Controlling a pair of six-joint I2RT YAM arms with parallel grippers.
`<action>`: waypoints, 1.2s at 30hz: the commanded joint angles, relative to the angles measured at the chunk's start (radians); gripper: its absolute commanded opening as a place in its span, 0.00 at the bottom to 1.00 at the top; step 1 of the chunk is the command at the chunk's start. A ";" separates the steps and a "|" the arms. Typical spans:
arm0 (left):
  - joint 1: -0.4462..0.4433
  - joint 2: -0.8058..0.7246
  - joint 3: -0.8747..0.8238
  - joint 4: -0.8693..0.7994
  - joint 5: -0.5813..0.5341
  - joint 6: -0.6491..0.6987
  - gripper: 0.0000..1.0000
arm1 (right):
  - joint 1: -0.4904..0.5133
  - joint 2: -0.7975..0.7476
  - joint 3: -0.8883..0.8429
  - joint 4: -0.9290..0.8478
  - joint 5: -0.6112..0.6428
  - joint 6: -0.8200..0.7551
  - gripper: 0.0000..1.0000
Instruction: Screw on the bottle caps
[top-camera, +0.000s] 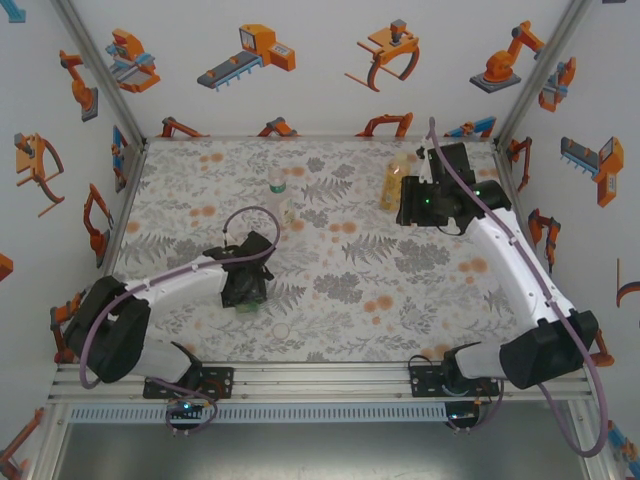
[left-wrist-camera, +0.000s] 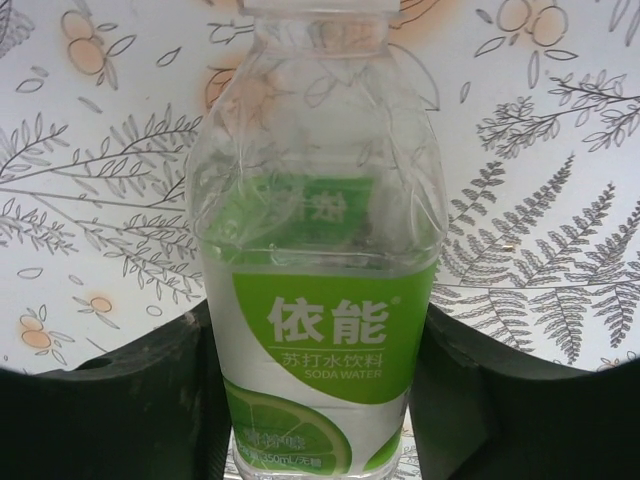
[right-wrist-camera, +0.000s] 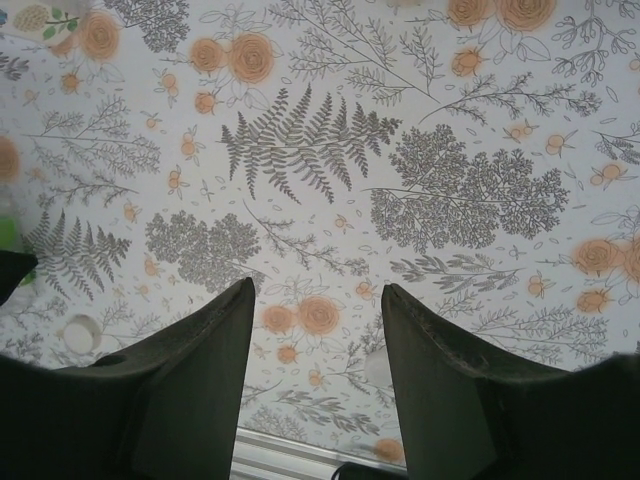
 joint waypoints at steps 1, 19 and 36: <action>-0.005 -0.041 -0.030 -0.019 -0.040 -0.015 0.50 | 0.022 -0.023 -0.006 0.002 0.014 0.019 0.51; 0.071 -0.499 -0.089 0.113 -0.028 0.281 0.22 | 0.143 -0.094 -0.177 -0.037 0.099 0.065 0.50; 0.176 -0.668 -0.099 0.369 0.466 0.613 0.01 | 0.160 -0.150 -0.524 0.091 0.104 0.204 0.49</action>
